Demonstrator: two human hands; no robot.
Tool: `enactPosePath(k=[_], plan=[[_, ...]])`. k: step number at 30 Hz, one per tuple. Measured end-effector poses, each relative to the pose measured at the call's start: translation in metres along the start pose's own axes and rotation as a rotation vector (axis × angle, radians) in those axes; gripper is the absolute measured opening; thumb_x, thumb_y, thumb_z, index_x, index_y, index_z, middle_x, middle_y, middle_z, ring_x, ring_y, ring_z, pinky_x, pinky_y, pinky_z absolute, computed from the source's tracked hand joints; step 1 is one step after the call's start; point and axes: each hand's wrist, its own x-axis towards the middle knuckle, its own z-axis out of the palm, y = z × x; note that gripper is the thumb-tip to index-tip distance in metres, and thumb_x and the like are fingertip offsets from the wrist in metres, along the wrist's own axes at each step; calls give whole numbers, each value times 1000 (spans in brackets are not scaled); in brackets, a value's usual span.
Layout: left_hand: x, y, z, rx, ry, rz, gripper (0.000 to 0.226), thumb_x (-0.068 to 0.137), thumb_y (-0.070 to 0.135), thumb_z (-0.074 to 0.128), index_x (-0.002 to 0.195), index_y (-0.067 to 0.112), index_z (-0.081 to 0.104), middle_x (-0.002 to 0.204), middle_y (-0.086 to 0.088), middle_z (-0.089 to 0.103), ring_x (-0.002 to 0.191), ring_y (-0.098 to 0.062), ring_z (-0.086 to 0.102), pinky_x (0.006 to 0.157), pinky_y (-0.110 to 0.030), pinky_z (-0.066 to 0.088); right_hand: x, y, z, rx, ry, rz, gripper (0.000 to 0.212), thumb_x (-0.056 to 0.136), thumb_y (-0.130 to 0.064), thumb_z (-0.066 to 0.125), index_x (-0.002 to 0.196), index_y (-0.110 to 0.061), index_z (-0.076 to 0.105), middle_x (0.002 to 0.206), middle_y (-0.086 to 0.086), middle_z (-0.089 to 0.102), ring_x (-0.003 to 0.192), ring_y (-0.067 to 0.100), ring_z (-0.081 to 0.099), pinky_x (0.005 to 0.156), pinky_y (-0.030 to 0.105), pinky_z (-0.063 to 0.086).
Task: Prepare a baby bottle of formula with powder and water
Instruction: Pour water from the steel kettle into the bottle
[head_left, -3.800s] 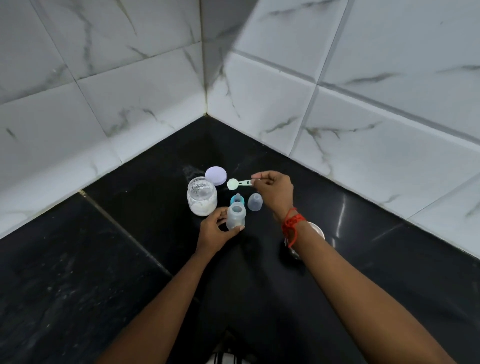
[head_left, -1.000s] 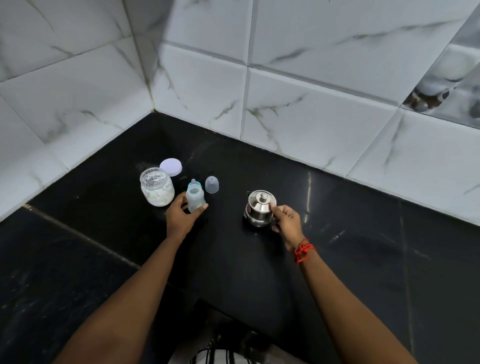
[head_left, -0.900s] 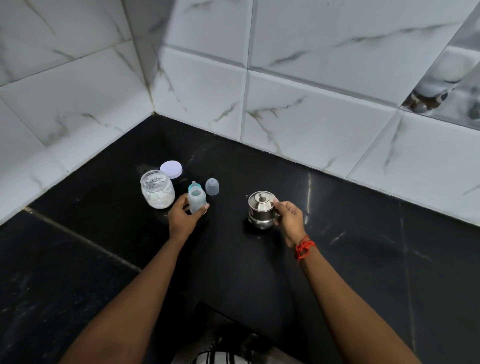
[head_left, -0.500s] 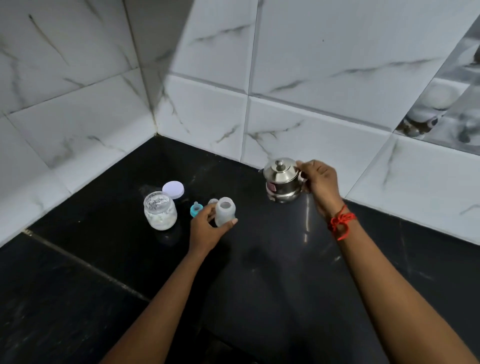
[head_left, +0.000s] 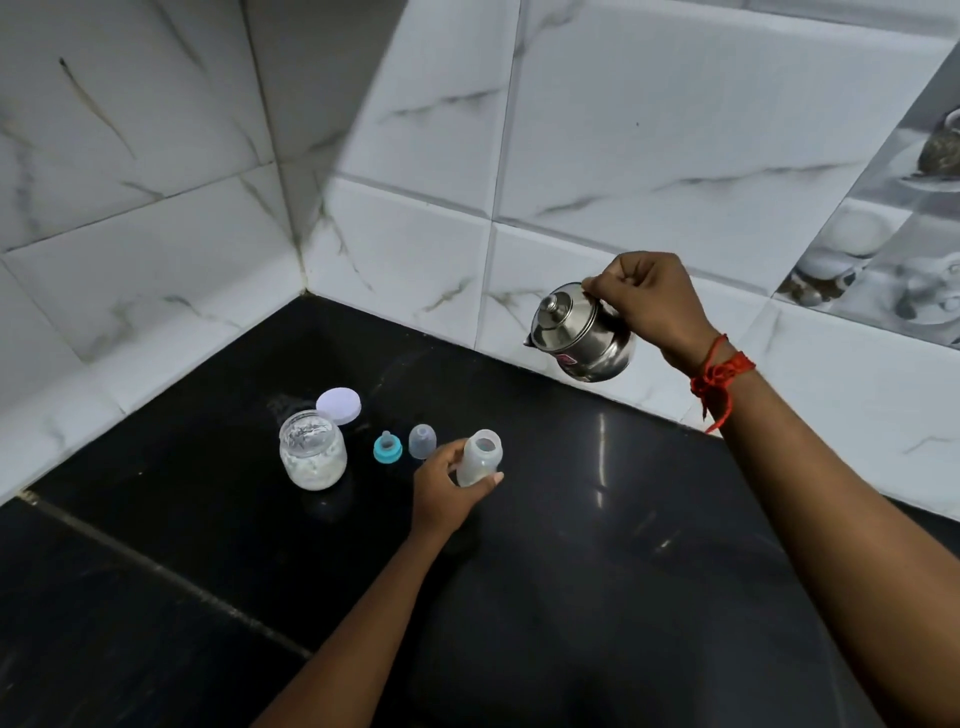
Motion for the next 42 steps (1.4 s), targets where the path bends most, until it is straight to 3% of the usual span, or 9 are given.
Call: enactPosePath(k=[9,15,22,30,33,42], plan=[[19,6,0,-7,1,30,47,69,24,95,110,19,72,104,7,74,97,-6,70,81,-15,53,3,7,16,-167,-50,23,22,83,-15,73,64,-8,64,44,-12,54,42,-1,47,51,20,41],[27,6,-3,-3,12,43,47,69,23,95,109,18,72,102,6,73,95,-9,70,80,-16,54,5,3,21,-226,-63,20,22,83,-16,73,65,-6,64,51,-4,57,44,3,49,48,19,42],[32,2,-1,16,18,30,51,67,25,96,111,18,71,105,8,73,98,-9,70,85,-28,59,8,-3,24,-281,-101,16,24,82,-15,73,61,-11,63,55,3,63,53,18,59,52,31,50],[33,-6,3,26,-13,5,56,64,41,93,113,23,70,107,8,73,99,-10,70,85,-37,61,9,-4,24,-297,-99,26,24,82,-15,73,60,-12,62,54,-1,62,52,15,58,53,25,47],[33,-8,5,27,-19,7,58,64,46,91,113,24,70,107,8,72,99,-9,70,85,-37,61,9,-3,23,-296,-93,33,23,81,-15,73,61,-12,63,55,1,63,54,15,58,55,25,47],[33,-4,7,16,-4,34,52,67,33,95,112,23,71,108,9,72,100,-7,69,87,-31,60,8,4,20,-327,-88,17,22,81,-17,74,67,-2,65,61,10,67,55,15,60,58,31,51]])
